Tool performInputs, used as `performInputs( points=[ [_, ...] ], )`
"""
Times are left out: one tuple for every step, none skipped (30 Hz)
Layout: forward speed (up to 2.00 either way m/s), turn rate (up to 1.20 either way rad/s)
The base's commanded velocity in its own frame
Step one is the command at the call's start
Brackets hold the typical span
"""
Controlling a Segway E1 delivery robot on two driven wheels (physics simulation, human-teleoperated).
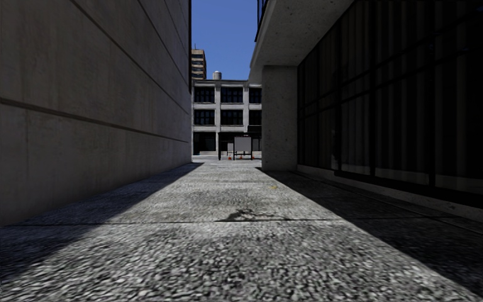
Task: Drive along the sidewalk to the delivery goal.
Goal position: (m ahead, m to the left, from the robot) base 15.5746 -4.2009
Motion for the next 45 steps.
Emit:
performInputs(
  points=[
    [2.00,0.00],
    [2.00,0.00],
    [2.00,0.00],
    [2.00,0.00],
    [2.00,0.00],
    [2.00,0.00],
    [2.00,0.00],
    [2.00,0.00],
    [2.00,0.00],
    [2.00,0.00],
    [2.00,0.00],
    [2.00,0.00],
    [2.00,0.00],
    [2.00,0.00],
    [2.00,0.00],
    [2.00,0.00],
    [2.00,0.00],
    [2.00,0.00],
    [2.00,0.00],
    [2.00,0.00],
    [2.00,0.00],
    [2.00,0.00],
    [2.00,0.00],
    [2.00,0.00],
    [2.00,0.00],
    [2.00,0.00],
    [2.00,0.00],
    [2.00,0.00],
    [2.00,0.00],
    [2.00,0.00],
    [2.00,0.00],
    [2.00,0.00],
    [2.00,0.00],
    [2.00,0.00],
    [2.00,0.00],
    [2.00,0.00],
    [2.00,0.00],
    [2.00,0.00],
    [2.00,0.00],
    [2.00,0.00],
    [2.00,0.00],
    [2.00,0.00],
    [2.00,0.00],
    [2.00,0.00],
    [2.00,0.00]
  ],
)
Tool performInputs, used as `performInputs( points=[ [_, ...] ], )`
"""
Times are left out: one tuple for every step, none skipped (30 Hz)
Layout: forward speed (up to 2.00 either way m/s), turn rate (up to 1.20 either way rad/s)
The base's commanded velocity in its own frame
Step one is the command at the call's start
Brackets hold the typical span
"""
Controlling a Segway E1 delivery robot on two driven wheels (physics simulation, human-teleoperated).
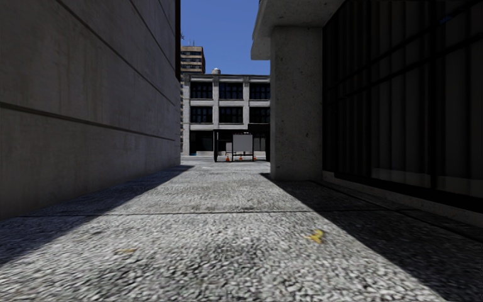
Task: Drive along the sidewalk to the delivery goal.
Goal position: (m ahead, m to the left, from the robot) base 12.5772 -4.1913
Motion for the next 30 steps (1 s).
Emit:
performInputs(
  points=[
    [2.00,0.00],
    [2.00,0.00],
    [2.00,0.00],
    [2.00,0.00],
    [2.00,0.00],
    [2.00,0.00],
    [2.00,0.00],
    [2.00,0.00],
    [2.00,0.00],
    [2.00,0.00],
    [2.00,0.00],
    [2.00,0.00],
    [2.00,0.00],
    [2.00,0.00],
    [2.00,0.00],
    [2.00,0.00],
    [2.00,0.00],
    [2.00,0.00],
    [2.00,0.00],
    [2.00,0.00],
    [2.00,0.00],
    [2.00,0.00],
    [2.00,0.00],
    [2.00,0.00],
    [2.00,0.00],
    [2.00,0.00],
    [2.00,0.00],
    [2.00,0.00],
    [2.00,0.00],
    [2.00,0.00]
  ],
)
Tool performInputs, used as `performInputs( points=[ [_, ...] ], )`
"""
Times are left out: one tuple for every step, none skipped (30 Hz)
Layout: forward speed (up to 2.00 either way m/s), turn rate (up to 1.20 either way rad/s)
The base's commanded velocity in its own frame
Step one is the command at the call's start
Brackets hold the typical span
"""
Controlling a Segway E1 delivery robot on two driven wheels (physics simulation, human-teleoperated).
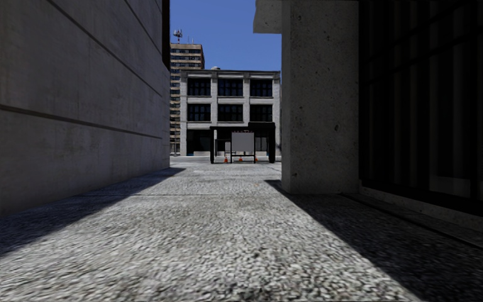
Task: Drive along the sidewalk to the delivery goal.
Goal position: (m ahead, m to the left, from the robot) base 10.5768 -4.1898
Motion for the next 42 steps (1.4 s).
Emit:
performInputs(
  points=[
    [2.00,0.00],
    [2.00,0.00],
    [2.00,0.00],
    [2.00,0.00],
    [2.00,0.00],
    [2.00,0.00],
    [2.00,0.00],
    [2.00,0.00],
    [2.00,0.00],
    [2.00,0.00],
    [2.00,0.00],
    [2.00,0.00],
    [2.00,0.00],
    [2.00,0.00],
    [2.00,0.00],
    [2.00,0.00],
    [2.00,0.00],
    [2.00,0.00],
    [2.00,0.00],
    [2.00,0.00],
    [2.00,0.00],
    [2.00,0.00],
    [2.00,0.00],
    [2.00,0.00],
    [2.00,0.00],
    [2.00,0.00],
    [2.00,0.00],
    [2.00,0.00],
    [2.00,0.00],
    [2.00,0.00],
    [2.00,0.00],
    [2.00,0.00],
    [2.00,0.00],
    [2.00,0.00],
    [2.00,0.00],
    [2.00,0.00],
    [2.00,0.00],
    [2.00,0.00],
    [2.00,0.00],
    [2.00,0.00],
    [2.00,0.00],
    [2.00,0.00]
  ],
)
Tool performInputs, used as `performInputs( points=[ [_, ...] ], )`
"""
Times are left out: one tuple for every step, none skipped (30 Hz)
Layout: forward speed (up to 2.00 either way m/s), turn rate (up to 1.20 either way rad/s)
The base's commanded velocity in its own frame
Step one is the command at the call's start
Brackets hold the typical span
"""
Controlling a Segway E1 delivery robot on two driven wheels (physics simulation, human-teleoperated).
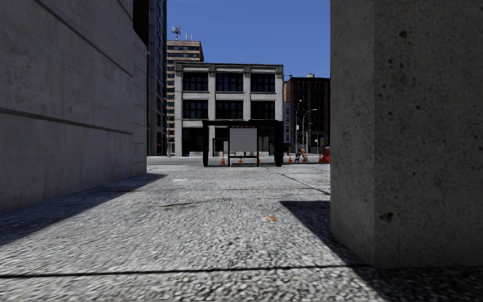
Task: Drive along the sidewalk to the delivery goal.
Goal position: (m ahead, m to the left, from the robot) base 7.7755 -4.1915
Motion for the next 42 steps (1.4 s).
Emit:
performInputs(
  points=[
    [2.00,0.00],
    [2.00,0.00],
    [2.00,0.00],
    [2.00,0.00],
    [2.00,0.00],
    [2.00,0.00],
    [2.00,0.00],
    [2.00,0.00],
    [2.00,0.00],
    [2.00,0.00],
    [2.00,0.00],
    [2.00,0.00],
    [2.00,0.00],
    [2.00,0.00],
    [2.00,0.00],
    [2.00,0.00],
    [2.00,-0.03],
    [2.00,-0.03],
    [2.00,-0.07],
    [2.00,-0.08],
    [2.00,-0.09],
    [2.00,-0.18],
    [2.00,-0.18],
    [2.00,-0.29],
    [2.00,-0.36],
    [2.00,-0.38],
    [2.00,-0.38],
    [2.00,-0.38],
    [2.00,-0.40],
    [2.00,-0.47],
    [2.00,-0.52],
    [2.00,-0.58],
    [2.00,-0.58],
    [2.00,-0.66],
    [2.00,-0.69],
    [2.00,-0.69],
    [2.00,-0.69],
    [2.00,-0.69],
    [2.00,-0.70],
    [2.00,-0.70],
    [2.00,-0.70],
    [2.00,-0.68]
  ],
)
